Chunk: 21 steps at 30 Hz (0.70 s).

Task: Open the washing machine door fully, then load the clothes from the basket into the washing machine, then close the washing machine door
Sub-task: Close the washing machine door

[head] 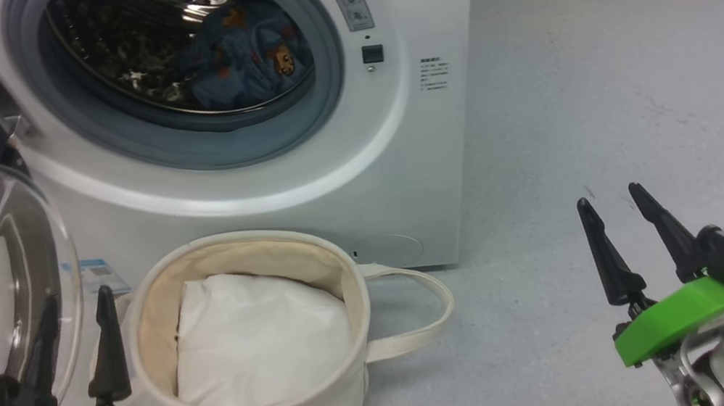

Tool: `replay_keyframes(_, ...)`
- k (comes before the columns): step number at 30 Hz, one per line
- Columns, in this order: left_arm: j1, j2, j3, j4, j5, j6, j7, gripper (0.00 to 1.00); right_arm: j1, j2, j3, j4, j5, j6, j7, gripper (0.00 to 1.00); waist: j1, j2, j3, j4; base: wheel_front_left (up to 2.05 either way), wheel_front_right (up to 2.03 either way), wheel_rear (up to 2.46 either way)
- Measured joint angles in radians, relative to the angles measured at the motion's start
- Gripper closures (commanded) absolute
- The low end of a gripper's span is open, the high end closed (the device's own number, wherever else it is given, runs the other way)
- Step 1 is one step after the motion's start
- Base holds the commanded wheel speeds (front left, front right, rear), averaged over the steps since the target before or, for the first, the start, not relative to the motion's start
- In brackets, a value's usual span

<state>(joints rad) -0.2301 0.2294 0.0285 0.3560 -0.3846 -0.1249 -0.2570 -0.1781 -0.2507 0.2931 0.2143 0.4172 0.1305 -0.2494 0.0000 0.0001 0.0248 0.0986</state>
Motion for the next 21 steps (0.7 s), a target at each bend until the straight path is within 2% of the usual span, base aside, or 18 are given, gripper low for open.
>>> replay_keyframes(10, 0.0, -0.005, 0.019, 0.023, 0.054, 0.0, 0.0, 0.0, -0.001, 0.004, 0.02, 0.004, 0.009, 0.0, 0.0, 0.0, 0.0, 0.0, -0.009, 0.084, 0.0, 0.0, 0.0)
replay_keyframes(16, 0.004, -0.013, 0.057, 0.004, 0.136, 0.0, 0.0, 0.0, -0.001, 0.005, 0.035, 0.02, 0.016, 0.0, 0.0, 0.0, 0.0, 0.0, -0.02, 0.167, 0.0, 0.0, 0.0)
replay_keyframes(21, 0.008, -0.039, 0.091, 0.0, 0.163, 0.0, 0.0, 0.0, -0.002, 0.007, 0.046, 0.029, 0.026, 0.0, 0.0, 0.0, 0.0, 0.0, -0.032, 0.249, 0.0, 0.0, 0.0)
